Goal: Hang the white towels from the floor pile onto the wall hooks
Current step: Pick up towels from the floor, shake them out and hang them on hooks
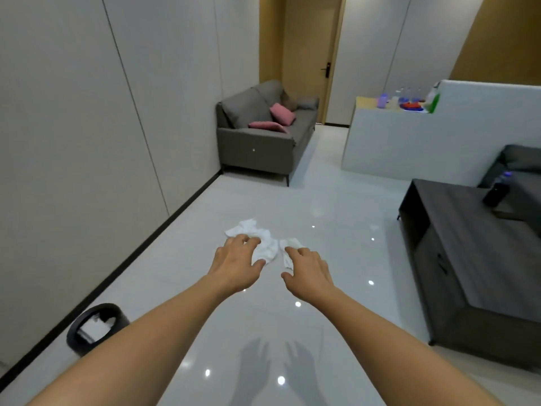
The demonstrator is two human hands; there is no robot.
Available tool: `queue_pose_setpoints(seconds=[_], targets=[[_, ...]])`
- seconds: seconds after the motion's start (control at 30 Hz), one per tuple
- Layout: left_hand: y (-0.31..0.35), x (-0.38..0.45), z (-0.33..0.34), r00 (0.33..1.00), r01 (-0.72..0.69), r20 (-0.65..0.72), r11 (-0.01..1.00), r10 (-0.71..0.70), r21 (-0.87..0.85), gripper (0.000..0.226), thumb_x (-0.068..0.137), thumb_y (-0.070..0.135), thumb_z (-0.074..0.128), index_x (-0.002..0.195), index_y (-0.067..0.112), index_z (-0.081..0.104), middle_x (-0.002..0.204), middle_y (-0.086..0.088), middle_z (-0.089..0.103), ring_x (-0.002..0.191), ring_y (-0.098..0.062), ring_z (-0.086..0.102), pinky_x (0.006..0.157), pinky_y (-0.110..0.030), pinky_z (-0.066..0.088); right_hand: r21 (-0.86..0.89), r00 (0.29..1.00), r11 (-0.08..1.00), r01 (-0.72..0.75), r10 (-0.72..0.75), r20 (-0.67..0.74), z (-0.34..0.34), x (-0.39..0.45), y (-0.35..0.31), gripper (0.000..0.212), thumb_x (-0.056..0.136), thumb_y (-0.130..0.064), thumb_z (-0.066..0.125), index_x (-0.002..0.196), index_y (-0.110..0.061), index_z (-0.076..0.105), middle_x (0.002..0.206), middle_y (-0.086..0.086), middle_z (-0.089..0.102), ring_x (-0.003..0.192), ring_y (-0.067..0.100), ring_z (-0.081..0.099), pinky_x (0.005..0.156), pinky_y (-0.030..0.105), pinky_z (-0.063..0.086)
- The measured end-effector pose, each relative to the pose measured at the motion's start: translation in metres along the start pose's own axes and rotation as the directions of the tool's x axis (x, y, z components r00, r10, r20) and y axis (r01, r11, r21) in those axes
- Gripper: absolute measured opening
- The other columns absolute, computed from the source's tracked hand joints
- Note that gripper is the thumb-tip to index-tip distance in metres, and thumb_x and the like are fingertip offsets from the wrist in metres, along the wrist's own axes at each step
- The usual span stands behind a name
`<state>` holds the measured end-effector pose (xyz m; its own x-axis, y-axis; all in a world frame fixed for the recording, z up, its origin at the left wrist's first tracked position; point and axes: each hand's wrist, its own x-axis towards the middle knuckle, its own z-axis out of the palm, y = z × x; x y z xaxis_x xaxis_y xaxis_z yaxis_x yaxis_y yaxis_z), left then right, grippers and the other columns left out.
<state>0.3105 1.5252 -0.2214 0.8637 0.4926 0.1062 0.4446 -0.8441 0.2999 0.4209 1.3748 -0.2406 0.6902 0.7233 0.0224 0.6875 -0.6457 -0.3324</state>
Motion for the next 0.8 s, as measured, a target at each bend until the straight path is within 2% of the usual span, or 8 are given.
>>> queue_pose_setpoints(seconds=[0.23,0.4,0.57,0.8], targets=[[0.032,0.156,0.030,0.995,-0.098,0.004,0.995,0.098,-0.011,0.051,0.091,0.046,0.051,0.138,0.028,0.042,0.145,-0.003,0.041,0.130,-0.025,0.038,0.102,-0.041,0.037,0.020,0.996,0.996,-0.090,0.090,-0.014,-0.015,0.121,0.079,0.054,0.087,-0.035,0.054,0.138,-0.024,0.040,0.127,0.006,0.052,0.116,0.029,0.047,0.094,0.039,0.039],[0.061,0.279,0.044,0.994,-0.105,0.016,0.994,0.105,0.004,0.051,0.092,0.044,0.051,0.139,0.027,0.041,0.145,-0.003,0.040,0.130,-0.024,0.038,0.102,-0.041,0.037,0.038,0.994,0.993,-0.113,0.113,0.005,-0.035,0.224,0.130,0.058,0.089,-0.037,0.055,0.143,-0.023,0.036,0.133,0.008,0.049,0.122,0.029,0.045,0.100,0.040,0.037],[0.085,0.380,0.060,0.995,-0.099,0.021,0.994,0.100,-0.036,0.050,0.093,0.043,0.051,0.139,0.026,0.042,0.145,-0.004,0.040,0.130,-0.024,0.037,0.102,-0.040,0.038,0.026,0.991,0.991,-0.130,0.129,0.035,-0.054,0.315,0.177,0.060,0.089,-0.037,0.055,0.144,-0.023,0.036,0.133,0.009,0.048,0.121,0.029,0.046,0.099,0.040,0.039],[0.057,0.497,0.107,0.991,-0.064,0.117,0.995,0.072,-0.071,0.051,0.092,0.042,0.053,0.139,0.024,0.044,0.144,-0.004,0.041,0.130,-0.025,0.037,0.100,-0.040,0.040,0.034,0.971,0.977,-0.209,0.204,0.127,-0.032,0.427,0.224,0.058,0.090,-0.038,0.056,0.142,-0.021,0.038,0.128,0.008,0.051,0.118,0.029,0.049,0.095,0.039,0.043]])
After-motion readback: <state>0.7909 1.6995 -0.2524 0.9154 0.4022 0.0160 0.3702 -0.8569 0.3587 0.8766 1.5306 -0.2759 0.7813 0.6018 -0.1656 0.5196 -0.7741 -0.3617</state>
